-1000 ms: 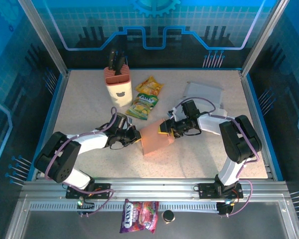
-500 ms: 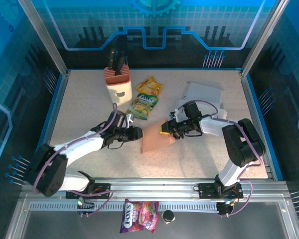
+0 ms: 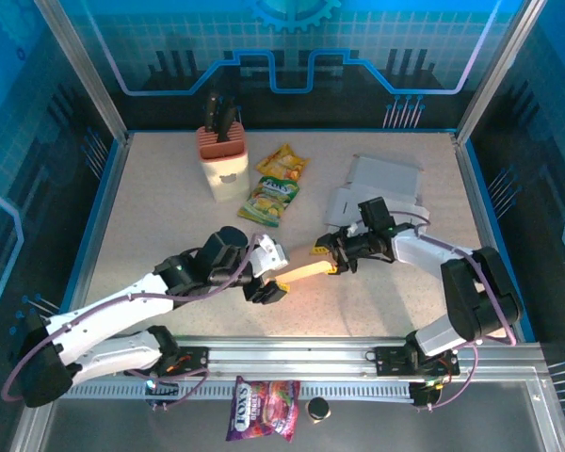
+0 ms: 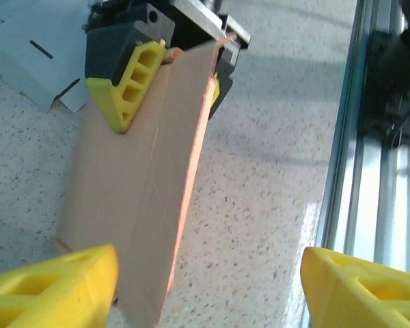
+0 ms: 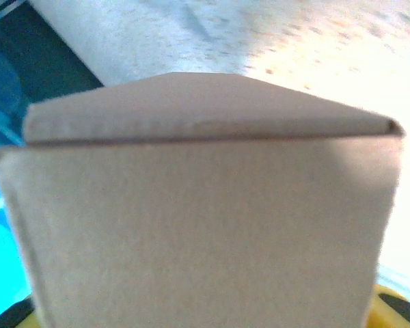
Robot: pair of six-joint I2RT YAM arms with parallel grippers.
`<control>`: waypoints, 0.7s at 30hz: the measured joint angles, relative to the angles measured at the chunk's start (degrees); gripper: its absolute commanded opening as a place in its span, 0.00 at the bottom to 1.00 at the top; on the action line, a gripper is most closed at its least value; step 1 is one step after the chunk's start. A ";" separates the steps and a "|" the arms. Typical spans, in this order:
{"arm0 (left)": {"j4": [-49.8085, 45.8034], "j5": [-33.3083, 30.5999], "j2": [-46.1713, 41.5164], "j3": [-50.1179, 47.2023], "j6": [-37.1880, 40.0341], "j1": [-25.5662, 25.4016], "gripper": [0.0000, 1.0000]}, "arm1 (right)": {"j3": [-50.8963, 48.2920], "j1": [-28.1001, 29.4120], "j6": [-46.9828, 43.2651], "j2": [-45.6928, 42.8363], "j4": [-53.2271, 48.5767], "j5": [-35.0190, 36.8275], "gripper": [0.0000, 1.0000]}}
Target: Fold the paper box
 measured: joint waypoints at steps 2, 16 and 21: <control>-0.09 -0.81 0.59 -0.39 2.69 -0.04 0.73 | -1.99 -0.33 3.93 -0.98 0.24 -0.46 0.40; 2.40 -1.88 11.39 -0.50 12.20 -0.70 0.77 | -8.09 -0.68 22.21 -3.87 6.51 -3.37 0.38; 3.45 -1.99 15.04 -0.48 13.64 -0.70 0.77 | -10.40 -1.16 26.12 -4.11 10.01 -4.44 0.39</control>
